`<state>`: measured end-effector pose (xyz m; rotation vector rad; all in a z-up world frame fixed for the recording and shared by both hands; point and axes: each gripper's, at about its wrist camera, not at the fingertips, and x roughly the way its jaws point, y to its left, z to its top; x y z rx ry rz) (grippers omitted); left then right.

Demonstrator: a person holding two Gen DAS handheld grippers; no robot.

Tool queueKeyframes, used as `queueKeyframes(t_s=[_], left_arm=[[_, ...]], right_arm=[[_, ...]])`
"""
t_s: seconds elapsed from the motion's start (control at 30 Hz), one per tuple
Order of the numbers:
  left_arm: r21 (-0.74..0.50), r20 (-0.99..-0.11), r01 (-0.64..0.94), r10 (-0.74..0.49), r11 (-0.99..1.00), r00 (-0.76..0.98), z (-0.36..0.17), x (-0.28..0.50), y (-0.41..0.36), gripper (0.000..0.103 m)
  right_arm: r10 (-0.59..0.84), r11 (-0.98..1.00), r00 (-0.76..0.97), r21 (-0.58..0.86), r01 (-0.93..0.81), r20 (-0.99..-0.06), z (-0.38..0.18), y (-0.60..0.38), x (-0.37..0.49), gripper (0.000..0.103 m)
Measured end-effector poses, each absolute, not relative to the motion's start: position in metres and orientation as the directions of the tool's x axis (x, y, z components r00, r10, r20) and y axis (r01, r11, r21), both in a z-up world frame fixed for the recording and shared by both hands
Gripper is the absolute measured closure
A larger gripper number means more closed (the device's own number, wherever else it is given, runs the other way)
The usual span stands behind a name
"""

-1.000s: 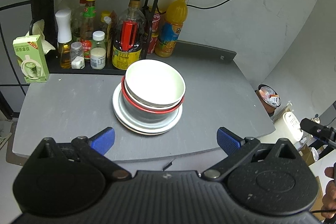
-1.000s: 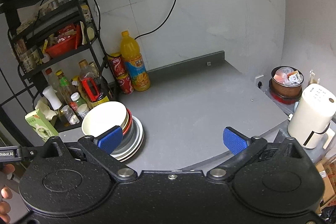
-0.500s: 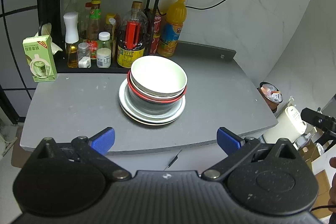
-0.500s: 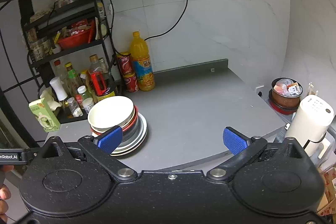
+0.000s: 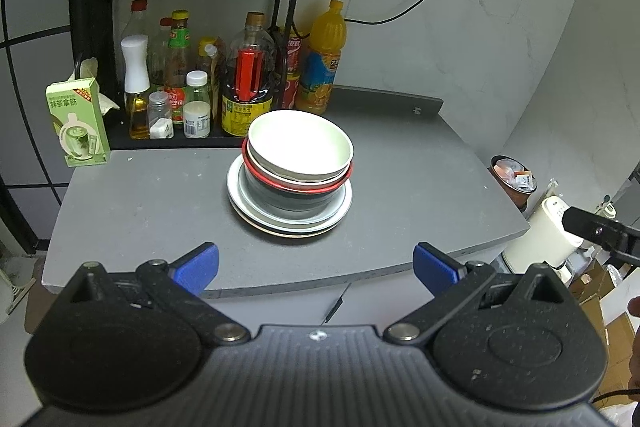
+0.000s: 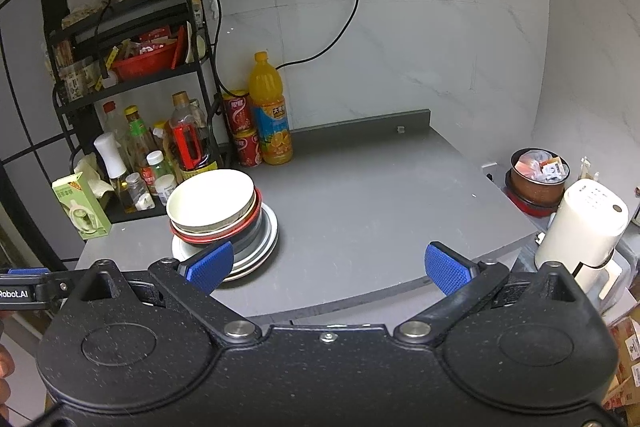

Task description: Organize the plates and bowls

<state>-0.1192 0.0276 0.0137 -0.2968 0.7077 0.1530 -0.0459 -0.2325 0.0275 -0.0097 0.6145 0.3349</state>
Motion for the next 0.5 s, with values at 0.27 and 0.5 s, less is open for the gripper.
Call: queueKeyframes(t_s=[0.27,0.5], left_arm=[[-0.206,-0.646,-0.219,0.036,0.954,0.762,0.0141,-0.1205,0.0225,0.001],[-0.206,-0.648,-0.221,0.036,0.953,0.76,0.0141,-0.1196,0.0198,0.001]], right_arm=[[0.297,0.949,0.771,0.085,-0.303,-0.564,0.0272,-0.2343,-0.0484,0.0],[0.302,0.948,0.769,0.088,-0.307,-0.563,0.0277,-0.236,-0.0488,0.0]])
